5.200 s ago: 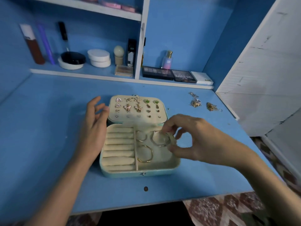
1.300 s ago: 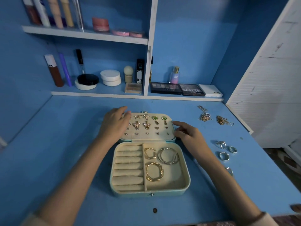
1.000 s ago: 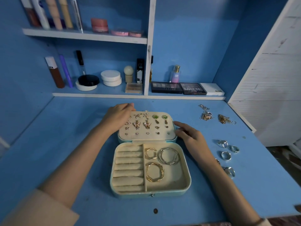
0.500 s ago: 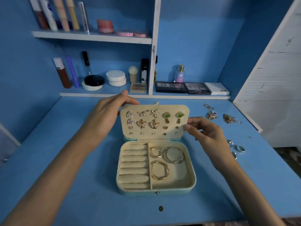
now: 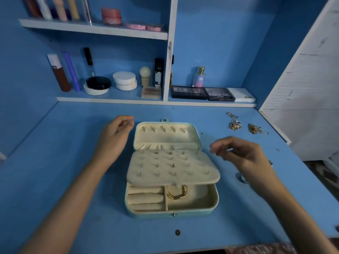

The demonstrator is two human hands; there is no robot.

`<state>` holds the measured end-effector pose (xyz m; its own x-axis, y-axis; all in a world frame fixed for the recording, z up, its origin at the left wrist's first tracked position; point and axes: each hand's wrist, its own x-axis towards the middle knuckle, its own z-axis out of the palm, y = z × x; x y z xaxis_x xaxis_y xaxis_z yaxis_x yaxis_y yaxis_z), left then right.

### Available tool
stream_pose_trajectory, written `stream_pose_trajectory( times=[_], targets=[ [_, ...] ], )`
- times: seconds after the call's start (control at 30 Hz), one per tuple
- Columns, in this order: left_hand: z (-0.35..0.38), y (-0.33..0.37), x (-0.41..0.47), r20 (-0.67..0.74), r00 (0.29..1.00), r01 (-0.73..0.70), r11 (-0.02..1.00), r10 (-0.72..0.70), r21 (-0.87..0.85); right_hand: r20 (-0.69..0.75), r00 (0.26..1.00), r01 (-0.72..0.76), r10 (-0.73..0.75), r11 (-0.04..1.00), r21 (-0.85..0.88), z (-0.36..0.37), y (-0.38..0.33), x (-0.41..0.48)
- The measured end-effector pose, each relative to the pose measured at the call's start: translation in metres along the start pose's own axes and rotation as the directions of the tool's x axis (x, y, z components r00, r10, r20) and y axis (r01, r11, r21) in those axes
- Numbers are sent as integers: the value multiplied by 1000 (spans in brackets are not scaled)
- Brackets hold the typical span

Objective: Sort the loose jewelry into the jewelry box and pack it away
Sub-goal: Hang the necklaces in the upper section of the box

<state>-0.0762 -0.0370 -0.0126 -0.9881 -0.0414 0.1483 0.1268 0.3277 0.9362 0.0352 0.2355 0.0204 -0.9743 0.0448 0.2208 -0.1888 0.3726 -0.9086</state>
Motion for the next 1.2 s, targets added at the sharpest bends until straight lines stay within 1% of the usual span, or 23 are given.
stream_pose_trajectory(
  times=[0.07, 0.1, 0.13, 0.2, 0.23, 0.3, 0.37, 0.43, 0.53, 0.7, 0.8, 0.87, 0.97, 1.1, 1.17, 1.2],
  targets=[
    [4, -6, 9, 2, 1000, 6, 1000, -6, 29, 24, 999, -33, 36, 995, -90, -13, -3, 25],
    [5, -9, 11, -2, 1000, 4, 999, -4, 40, 30, 998, -41, 47, 982, -183, -19, -1, 40],
    [6, -11, 12, -8, 1000, -1, 999, 2, 47, 40, 997, -45, 60, 952, -303, -23, 4, 55],
    [5, -15, 10, -31, 999, -24, 999, 25, 34, 81, 991, -54, 111, 855, -515, -24, 16, 77],
    [4, -15, 9, -39, 999, -37, 999, 37, 18, 102, 985, -57, 141, 816, -575, -23, 22, 84],
    [3, -16, 9, -40, 998, -54, 998, 54, -14, 132, 976, -50, 171, 774, -631, -19, 31, 92],
    [2, -17, 8, -44, 997, -59, 997, 57, -39, 139, 978, -35, 157, 776, -630, -16, 35, 94],
    [1, -19, 9, -47, 997, -67, 997, 65, -44, 131, 985, -8, 112, 787, -617, -12, 39, 96],
    [1, -20, 9, -42, 997, -70, 997, 68, -36, 128, 990, 45, 51, 761, -647, -7, 47, 103],
    [1, -19, 8, -49, 996, -70, 998, 70, -4, 97, 992, 3, 76, 767, -642, 3, 52, 135],
    [2, -19, 7, -51, 997, -62, 998, 62, 19, 46, 995, -42, 92, 767, -640, 13, 57, 161],
    [3, -19, 7, -48, 996, -73, 995, 76, 67, 0, 997, -62, 81, 772, -632, 18, 62, 174],
    [4, -18, 6, -6, 994, -103, 969, 107, 226, -54, 995, -96, 80, 788, -608, 21, 66, 178],
    [6, -15, 5, 91, 980, -199, 901, 177, 385, -64, 994, -112, 93, 879, -463, 4, 61, 166],
    [6, -15, 5, 101, 980, -196, 886, 169, 421, -99, 989, -140, 108, 889, -435, -16, 57, 160],
    [6, -14, 5, 95, 983, -181, 889, 155, 421, -118, 986, -156, 115, 877, -455, -29, 55, 156]
  ],
)
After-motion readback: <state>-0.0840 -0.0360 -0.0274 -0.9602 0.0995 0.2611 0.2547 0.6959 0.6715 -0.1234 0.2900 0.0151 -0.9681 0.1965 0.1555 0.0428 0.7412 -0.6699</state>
